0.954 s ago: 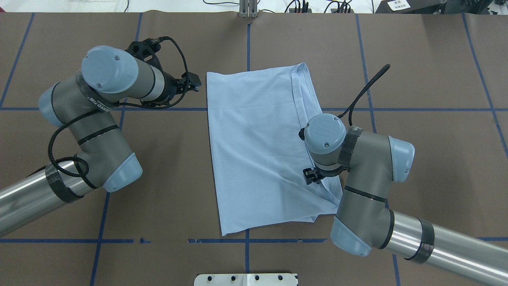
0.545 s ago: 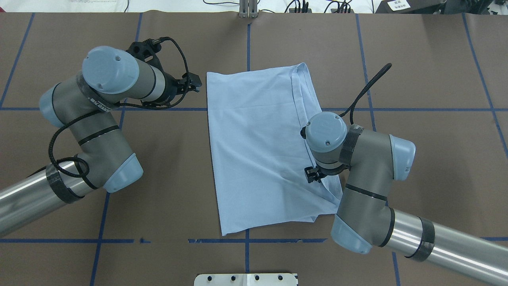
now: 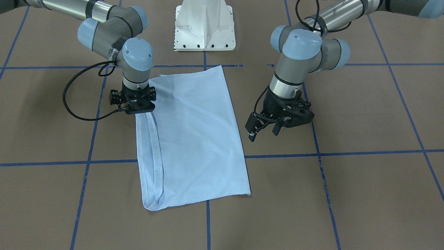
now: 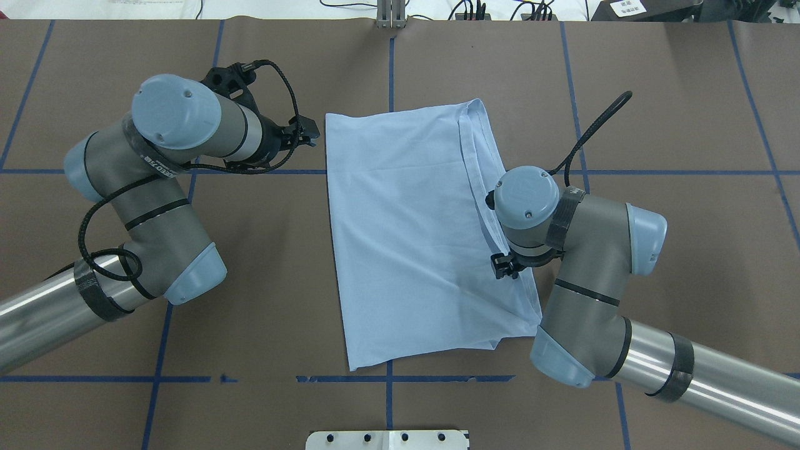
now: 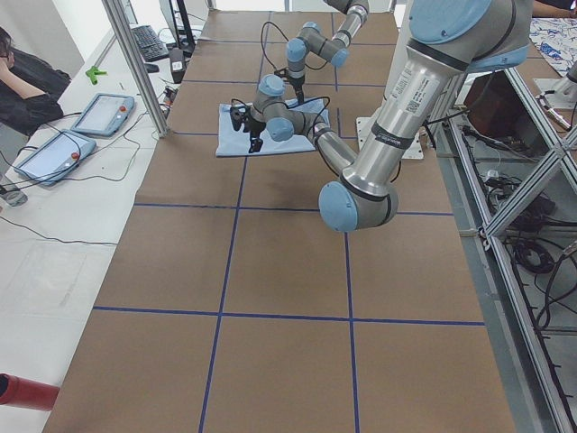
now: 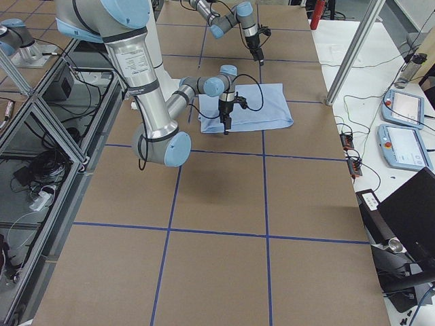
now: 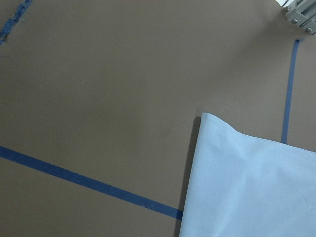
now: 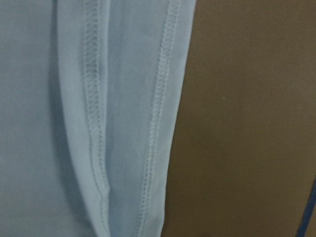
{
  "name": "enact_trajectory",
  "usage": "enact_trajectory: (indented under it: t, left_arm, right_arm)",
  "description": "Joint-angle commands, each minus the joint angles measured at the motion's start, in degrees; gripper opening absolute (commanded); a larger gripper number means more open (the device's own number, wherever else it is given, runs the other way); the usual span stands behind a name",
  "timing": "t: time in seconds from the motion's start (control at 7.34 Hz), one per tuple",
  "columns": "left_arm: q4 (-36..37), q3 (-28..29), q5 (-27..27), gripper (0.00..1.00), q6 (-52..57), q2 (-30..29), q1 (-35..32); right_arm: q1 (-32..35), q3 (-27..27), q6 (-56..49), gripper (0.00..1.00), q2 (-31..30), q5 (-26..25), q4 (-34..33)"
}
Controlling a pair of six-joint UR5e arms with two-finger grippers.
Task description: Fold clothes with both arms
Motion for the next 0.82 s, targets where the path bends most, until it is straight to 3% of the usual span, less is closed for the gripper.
enact_trajectory:
  t: [0.0,0.27,0.55,0.68]
  left_arm:
    - [0.00,0.00,0.00,1.00,0.00,-0.41,0.02]
    - [0.00,-0.26,0.00,1.00,0.09,-0.59,0.11]
    - [0.17,-0.88,-0.09,1.00,0.26,-0.59,0.11]
    - [0.26,-1.58,0.00,1.00,0.26,-0.68,0.02]
  right_arm:
    - [1.70,0.04,-3.84,1.00,-2.43,-0.47,0.26]
    - [6.00,0.56,-6.91,1.00,-2.45,0.66,0.09]
    - [9.52,0.04,-8.85,1.00,2.80,5.74,0.61]
    - [9.80,-2.92,-9.30,1.00,7.26,5.76,1.05]
